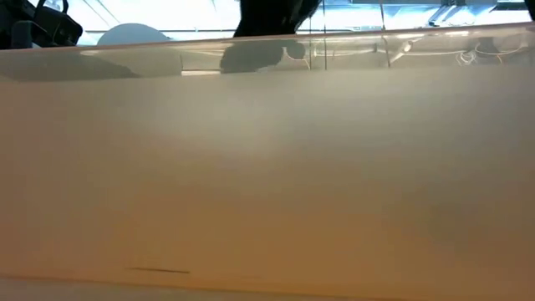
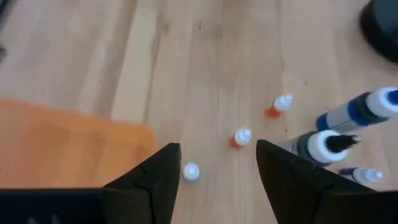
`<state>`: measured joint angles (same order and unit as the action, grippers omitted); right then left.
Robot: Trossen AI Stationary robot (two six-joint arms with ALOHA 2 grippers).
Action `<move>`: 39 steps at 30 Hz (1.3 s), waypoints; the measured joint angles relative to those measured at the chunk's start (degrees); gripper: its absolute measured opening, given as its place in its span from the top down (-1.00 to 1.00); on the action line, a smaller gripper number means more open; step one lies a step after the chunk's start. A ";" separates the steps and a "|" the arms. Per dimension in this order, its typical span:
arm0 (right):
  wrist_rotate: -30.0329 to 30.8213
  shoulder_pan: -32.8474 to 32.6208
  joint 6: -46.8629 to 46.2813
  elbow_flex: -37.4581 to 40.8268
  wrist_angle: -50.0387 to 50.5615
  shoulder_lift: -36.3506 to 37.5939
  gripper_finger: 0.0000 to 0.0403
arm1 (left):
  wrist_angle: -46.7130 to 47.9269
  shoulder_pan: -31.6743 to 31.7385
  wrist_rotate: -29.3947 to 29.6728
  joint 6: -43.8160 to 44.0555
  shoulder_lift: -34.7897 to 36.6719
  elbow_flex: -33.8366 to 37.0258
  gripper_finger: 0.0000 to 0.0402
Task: Pick & Place food coloring
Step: Put the small purple food coloring bottle into the orange container
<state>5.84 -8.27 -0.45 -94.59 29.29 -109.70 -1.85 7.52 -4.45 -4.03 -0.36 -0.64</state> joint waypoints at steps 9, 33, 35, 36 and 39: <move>-0.12 1.34 4.54 -3.19 4.81 -11.26 0.07 | 0.07 -0.01 0.20 0.00 0.00 -0.02 0.67; -4.67 1.05 1.99 -1.86 1.93 -14.98 0.07 | 0.01 -0.01 0.02 0.00 0.00 -0.02 0.67; -4.81 1.07 1.99 -1.07 0.82 -14.98 0.08 | 0.01 -0.01 0.02 -0.01 0.00 0.00 0.67; -5.37 1.07 1.98 -0.73 0.39 -14.98 0.08 | 0.00 -0.01 0.02 0.00 0.00 0.00 0.67; -6.33 1.09 1.09 0.60 -1.43 -14.98 0.08 | -0.01 0.01 0.02 0.00 0.00 0.00 0.67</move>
<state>-0.49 -7.18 0.64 -93.99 27.86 -124.68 -1.86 7.53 -4.43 -4.03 -0.36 -0.64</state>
